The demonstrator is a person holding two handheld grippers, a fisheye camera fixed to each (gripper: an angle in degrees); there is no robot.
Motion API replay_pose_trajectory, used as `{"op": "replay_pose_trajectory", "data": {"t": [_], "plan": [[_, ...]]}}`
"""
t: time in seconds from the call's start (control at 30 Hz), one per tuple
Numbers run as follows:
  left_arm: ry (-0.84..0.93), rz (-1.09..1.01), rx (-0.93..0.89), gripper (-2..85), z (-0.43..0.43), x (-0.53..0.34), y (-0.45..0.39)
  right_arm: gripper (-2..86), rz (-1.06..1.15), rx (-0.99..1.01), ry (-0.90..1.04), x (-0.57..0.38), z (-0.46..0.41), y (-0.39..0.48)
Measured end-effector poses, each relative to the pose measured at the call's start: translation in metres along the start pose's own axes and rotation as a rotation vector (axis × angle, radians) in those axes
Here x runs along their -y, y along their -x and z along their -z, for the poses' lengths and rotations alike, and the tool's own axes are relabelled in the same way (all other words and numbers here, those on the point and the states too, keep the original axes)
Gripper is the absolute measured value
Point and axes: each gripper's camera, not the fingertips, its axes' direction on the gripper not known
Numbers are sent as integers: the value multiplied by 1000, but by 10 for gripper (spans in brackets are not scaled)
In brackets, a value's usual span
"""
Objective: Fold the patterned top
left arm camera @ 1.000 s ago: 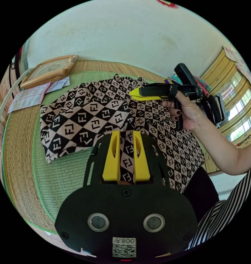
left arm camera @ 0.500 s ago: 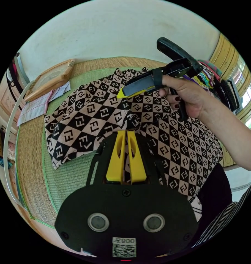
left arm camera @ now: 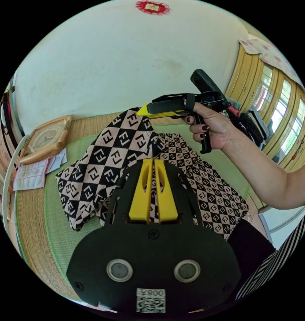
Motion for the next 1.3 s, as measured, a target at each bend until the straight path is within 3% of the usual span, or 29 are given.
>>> {"op": "replay_pose_trajectory", "data": {"t": [0.17, 0.67, 1.03, 1.3], "plan": [[-7, -43, -88, 5, -36, 22, -32, 10, -72, -95, -54, -41, 83, -40], [87, -111, -262, 6, -133, 44, -85, 9, -289, -109, -120, -147, 206, -152], [257, -109, -295, 8, -210, 29, -92, 22, -445, -78, -54, -202, 220, -234], [216, -65, -377, 12, -189, 22, -60, 48, -459, -21, -145, -233, 251, -241]]}}
